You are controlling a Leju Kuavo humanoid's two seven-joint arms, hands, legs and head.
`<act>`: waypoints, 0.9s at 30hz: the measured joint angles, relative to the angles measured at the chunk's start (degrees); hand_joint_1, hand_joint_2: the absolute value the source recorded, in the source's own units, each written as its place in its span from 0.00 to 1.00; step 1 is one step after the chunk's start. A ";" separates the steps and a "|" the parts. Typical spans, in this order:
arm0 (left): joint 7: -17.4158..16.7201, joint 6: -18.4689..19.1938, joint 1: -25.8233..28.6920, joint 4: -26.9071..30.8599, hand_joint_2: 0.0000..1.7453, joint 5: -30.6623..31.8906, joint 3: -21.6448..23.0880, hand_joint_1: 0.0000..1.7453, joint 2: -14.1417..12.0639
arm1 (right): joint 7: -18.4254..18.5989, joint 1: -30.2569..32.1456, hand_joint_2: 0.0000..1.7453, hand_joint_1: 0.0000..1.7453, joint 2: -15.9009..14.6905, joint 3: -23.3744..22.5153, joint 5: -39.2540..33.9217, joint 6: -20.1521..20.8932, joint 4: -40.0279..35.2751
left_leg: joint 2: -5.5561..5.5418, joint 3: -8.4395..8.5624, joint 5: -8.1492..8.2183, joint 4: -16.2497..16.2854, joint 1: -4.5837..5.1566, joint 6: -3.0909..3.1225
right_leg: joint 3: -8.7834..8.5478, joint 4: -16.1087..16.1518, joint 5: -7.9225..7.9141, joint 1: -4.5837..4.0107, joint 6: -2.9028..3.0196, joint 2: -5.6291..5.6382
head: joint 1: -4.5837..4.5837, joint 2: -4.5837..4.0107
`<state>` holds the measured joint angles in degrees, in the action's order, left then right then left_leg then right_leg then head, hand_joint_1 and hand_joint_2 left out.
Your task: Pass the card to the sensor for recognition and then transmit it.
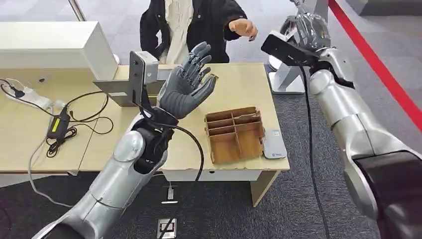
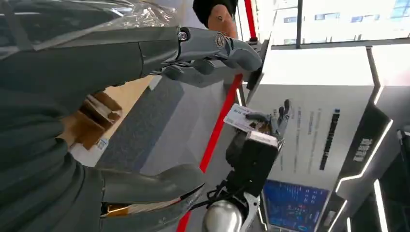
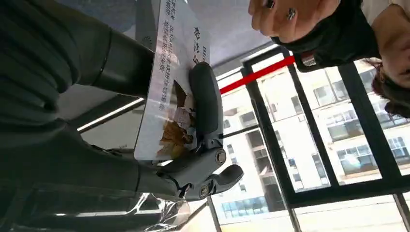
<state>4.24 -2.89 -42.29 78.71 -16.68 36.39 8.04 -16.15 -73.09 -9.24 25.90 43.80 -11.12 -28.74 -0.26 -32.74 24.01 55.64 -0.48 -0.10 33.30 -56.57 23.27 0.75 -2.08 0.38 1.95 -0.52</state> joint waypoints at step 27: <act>-1.86 2.54 -0.41 -0.98 1.00 0.20 -0.02 0.00 0.63 | 14.20 -5.13 1.00 1.00 3.87 2.32 2.84 4.76 10.23 | 0.00 0.02 0.00 0.00 0.00 0.00 | 0.00 0.01 0.00 0.00 0.00 0.00 | 0.00 0.00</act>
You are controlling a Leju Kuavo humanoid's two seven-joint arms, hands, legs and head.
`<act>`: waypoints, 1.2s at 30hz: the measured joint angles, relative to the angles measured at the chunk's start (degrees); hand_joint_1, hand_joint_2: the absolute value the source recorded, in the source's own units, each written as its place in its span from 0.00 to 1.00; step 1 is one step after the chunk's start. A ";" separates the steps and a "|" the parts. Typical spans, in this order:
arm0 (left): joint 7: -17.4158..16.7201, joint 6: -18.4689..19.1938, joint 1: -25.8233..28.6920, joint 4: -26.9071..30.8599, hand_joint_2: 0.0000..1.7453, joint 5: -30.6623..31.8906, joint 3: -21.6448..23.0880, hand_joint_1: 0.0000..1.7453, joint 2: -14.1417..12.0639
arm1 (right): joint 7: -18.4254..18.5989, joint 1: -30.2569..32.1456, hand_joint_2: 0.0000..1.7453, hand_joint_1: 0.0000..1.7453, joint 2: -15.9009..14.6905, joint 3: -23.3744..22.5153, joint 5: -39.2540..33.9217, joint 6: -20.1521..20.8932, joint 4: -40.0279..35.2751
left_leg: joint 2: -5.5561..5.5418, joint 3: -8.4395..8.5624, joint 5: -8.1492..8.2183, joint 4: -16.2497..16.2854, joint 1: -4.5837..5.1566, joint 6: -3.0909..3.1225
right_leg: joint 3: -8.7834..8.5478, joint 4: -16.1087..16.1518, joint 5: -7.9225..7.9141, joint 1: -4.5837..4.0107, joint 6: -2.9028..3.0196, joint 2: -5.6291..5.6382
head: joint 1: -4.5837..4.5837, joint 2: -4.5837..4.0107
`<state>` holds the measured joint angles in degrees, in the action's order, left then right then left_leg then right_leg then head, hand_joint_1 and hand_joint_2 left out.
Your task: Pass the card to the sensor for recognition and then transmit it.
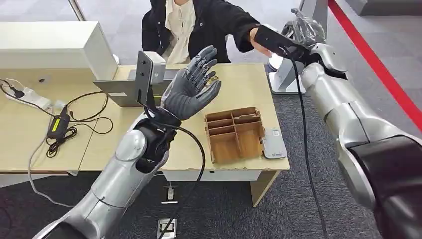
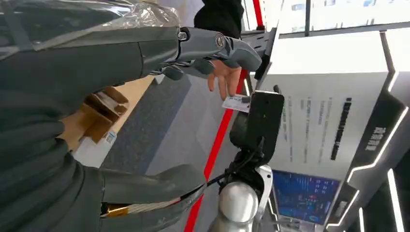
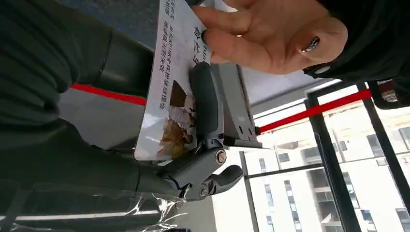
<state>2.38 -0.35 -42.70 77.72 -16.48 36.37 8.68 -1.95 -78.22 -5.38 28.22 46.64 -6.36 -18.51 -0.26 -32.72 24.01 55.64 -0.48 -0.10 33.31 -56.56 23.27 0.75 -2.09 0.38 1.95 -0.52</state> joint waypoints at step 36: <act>-1.71 -4.48 0.99 0.81 1.00 3.08 -0.20 0.00 -0.31 | -17.40 7.80 1.00 0.00 2.12 -7.06 -30.19 -0.61 -4.16 | -0.01 0.00 0.00 0.00 0.00 0.00 | -0.03 0.00 0.00 0.00 0.00 0.00 | 0.00 0.00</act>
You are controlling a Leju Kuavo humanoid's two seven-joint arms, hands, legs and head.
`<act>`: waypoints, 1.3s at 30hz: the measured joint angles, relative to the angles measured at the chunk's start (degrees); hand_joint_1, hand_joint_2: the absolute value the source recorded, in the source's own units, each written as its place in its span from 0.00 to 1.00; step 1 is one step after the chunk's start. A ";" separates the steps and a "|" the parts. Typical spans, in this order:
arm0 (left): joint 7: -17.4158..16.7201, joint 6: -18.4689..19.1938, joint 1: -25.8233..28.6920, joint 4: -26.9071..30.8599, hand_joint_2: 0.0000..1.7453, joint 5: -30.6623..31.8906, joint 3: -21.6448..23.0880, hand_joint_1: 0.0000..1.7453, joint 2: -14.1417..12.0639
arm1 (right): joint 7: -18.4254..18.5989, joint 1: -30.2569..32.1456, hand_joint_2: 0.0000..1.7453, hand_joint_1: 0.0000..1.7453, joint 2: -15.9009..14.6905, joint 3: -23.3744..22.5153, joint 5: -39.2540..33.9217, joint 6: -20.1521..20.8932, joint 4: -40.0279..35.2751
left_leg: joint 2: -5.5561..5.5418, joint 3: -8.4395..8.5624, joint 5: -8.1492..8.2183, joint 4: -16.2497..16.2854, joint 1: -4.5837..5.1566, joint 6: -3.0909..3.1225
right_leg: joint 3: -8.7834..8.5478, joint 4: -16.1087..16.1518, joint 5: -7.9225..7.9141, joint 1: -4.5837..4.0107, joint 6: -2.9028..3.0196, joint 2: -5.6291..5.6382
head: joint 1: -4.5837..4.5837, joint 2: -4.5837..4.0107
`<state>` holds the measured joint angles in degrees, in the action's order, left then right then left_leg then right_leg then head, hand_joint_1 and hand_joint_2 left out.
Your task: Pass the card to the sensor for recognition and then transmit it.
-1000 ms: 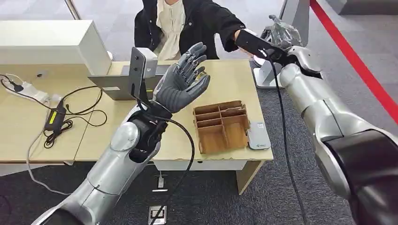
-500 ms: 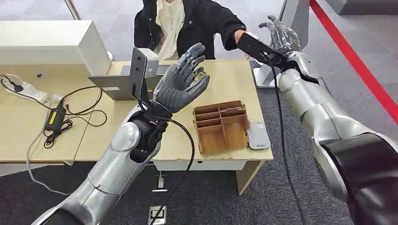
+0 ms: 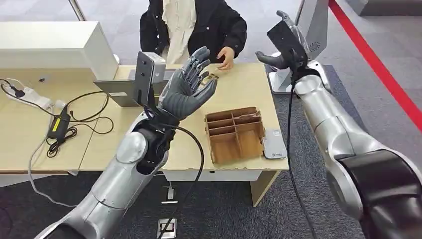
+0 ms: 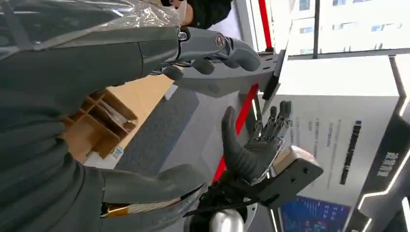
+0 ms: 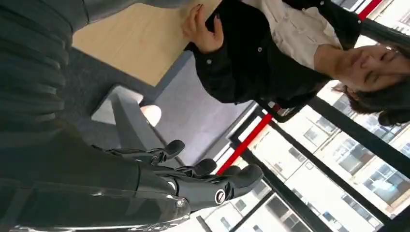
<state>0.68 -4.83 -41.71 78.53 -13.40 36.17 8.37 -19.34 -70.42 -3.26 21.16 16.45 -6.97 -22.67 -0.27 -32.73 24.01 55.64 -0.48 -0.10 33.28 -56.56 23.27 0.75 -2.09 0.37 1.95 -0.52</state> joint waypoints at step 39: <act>-1.86 2.97 2.17 3.50 1.00 0.31 -0.33 0.00 -1.79 | 10.82 24.48 1.00 0.00 -4.87 3.82 2.69 4.50 -22.27 | -0.01 -0.01 0.00 -0.01 0.00 0.00 | 0.01 0.01 0.00 0.00 0.00 -0.01 | 0.00 0.00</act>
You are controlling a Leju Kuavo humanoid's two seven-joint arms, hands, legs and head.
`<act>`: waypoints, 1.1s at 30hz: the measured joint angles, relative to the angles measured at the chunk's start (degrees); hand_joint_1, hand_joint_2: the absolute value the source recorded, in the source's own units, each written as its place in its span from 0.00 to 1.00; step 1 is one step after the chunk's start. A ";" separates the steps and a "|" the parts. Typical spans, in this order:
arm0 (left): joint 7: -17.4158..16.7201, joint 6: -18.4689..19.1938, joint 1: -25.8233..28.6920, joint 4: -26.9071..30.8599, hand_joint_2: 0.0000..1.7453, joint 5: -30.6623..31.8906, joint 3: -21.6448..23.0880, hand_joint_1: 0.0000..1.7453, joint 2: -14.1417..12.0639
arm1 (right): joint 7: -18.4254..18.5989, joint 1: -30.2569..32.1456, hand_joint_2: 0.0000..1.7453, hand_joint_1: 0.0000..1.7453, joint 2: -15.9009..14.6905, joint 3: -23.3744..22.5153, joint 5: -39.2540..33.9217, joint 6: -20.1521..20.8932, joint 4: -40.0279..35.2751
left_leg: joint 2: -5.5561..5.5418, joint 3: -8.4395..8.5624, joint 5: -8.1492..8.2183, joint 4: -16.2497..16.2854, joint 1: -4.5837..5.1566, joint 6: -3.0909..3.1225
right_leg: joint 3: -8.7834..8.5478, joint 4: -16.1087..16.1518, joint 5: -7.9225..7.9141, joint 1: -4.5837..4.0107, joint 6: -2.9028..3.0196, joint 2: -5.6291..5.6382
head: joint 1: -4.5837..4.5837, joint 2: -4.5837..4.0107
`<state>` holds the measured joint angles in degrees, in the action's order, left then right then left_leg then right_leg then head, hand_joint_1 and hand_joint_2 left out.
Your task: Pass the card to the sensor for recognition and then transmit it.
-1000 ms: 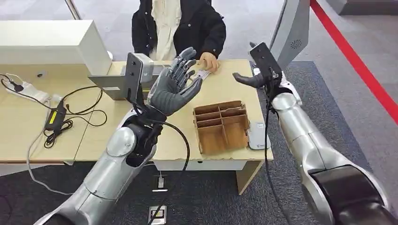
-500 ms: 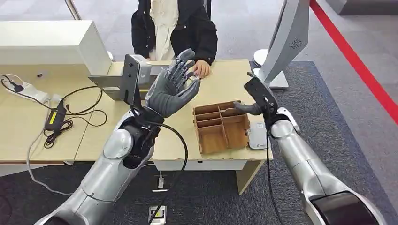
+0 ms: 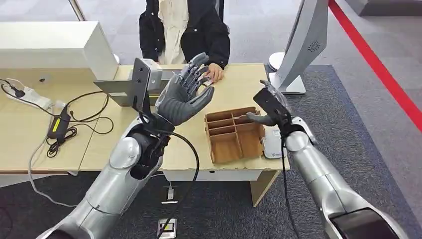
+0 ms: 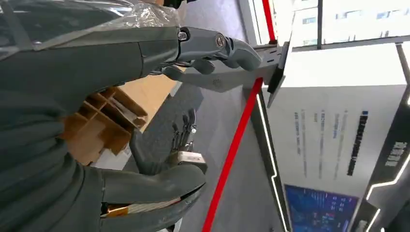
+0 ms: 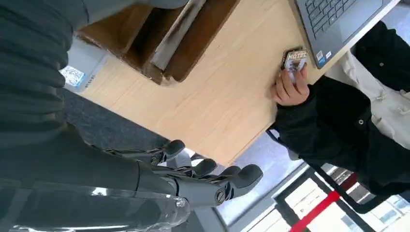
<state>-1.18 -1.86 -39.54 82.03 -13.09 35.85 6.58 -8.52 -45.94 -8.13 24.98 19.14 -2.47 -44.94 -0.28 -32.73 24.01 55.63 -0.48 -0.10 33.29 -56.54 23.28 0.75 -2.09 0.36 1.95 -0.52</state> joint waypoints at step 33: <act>3.78 0.83 0.13 -1.75 1.00 -0.76 0.00 0.00 0.72 | -6.51 -1.17 1.00 0.00 -0.15 6.08 19.11 -9.29 5.98 | 0.00 -0.01 0.00 0.00 0.00 0.00 | 0.00 0.00 0.00 0.00 0.00 0.00 | 0.00 0.00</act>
<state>2.60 -1.03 -39.41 80.28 -13.86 35.85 7.30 -15.04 -47.11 -8.28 31.06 38.25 -11.76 -38.95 -0.28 -32.74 24.02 55.62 -0.48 -0.10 33.29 -56.54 23.28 0.75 -2.09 0.36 1.95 -0.52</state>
